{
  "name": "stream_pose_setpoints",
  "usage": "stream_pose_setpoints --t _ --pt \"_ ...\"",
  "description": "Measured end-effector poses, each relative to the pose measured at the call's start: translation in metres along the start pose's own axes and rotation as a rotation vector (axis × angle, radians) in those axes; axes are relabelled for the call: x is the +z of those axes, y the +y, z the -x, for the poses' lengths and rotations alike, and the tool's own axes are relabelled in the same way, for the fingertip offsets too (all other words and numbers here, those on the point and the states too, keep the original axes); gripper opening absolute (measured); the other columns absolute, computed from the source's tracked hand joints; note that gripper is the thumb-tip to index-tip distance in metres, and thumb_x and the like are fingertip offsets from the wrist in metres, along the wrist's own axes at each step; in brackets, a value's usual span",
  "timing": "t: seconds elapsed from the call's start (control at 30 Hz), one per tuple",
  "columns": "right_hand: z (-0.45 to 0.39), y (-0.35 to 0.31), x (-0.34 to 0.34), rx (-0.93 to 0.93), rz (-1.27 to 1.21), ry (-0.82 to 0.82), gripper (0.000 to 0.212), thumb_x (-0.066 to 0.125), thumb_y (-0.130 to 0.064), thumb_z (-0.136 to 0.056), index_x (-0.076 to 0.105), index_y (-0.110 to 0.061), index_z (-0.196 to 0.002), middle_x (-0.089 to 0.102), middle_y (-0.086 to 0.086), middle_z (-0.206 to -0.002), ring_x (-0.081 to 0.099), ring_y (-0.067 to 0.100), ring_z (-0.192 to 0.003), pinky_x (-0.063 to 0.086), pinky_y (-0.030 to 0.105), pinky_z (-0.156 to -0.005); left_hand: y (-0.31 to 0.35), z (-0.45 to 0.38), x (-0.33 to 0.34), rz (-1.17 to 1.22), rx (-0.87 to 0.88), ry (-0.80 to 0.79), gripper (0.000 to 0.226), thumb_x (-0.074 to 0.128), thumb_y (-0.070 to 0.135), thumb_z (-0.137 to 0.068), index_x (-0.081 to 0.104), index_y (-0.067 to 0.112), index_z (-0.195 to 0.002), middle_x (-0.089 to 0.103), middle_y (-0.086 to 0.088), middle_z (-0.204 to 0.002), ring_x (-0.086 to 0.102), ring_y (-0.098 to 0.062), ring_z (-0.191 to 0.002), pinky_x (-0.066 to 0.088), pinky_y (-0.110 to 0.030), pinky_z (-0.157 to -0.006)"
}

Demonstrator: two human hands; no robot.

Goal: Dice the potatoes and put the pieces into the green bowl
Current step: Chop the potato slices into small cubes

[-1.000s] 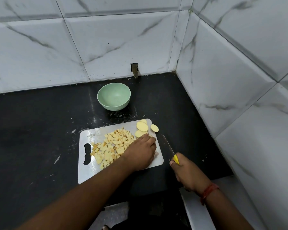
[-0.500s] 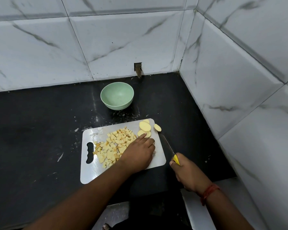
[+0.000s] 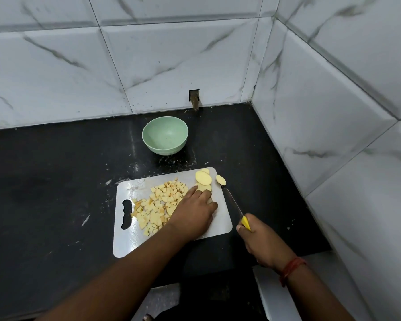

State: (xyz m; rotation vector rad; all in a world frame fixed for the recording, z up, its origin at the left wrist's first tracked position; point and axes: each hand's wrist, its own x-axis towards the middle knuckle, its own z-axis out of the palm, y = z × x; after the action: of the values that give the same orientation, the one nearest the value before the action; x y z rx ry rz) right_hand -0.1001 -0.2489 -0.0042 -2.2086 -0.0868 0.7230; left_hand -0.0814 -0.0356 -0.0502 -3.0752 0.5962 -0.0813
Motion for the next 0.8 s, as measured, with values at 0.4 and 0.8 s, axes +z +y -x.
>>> stream_pose_setpoints --t 0.4,0.8 --pt "-0.004 -0.003 0.0 0.031 -0.001 0.015 0.02 0.048 -0.032 -0.098 0.048 -0.013 -0.091 0.049 0.003 -0.068 0.046 0.016 -0.06 0.041 0.035 -0.06 0.006 -0.009 -0.02 0.054 0.044 -0.134 0.042 0.037 0.034 -0.107 0.061 0.006 -0.127 0.048 -0.011 -0.129 0.056 -0.028 -0.105 0.048 -0.04 -0.084" --pt "-0.066 -0.045 0.001 0.14 0.395 0.016 0.023 0.042 -0.026 -0.101 0.05 -0.011 -0.116 0.061 0.012 -0.116 0.06 0.026 -0.101 0.045 0.031 -0.08 0.01 -0.005 -0.011 0.09 0.037 -0.146 0.041 0.037 0.028 -0.108 0.065 0.002 -0.121 0.044 -0.012 -0.137 0.051 -0.03 -0.112 0.051 -0.046 -0.089"
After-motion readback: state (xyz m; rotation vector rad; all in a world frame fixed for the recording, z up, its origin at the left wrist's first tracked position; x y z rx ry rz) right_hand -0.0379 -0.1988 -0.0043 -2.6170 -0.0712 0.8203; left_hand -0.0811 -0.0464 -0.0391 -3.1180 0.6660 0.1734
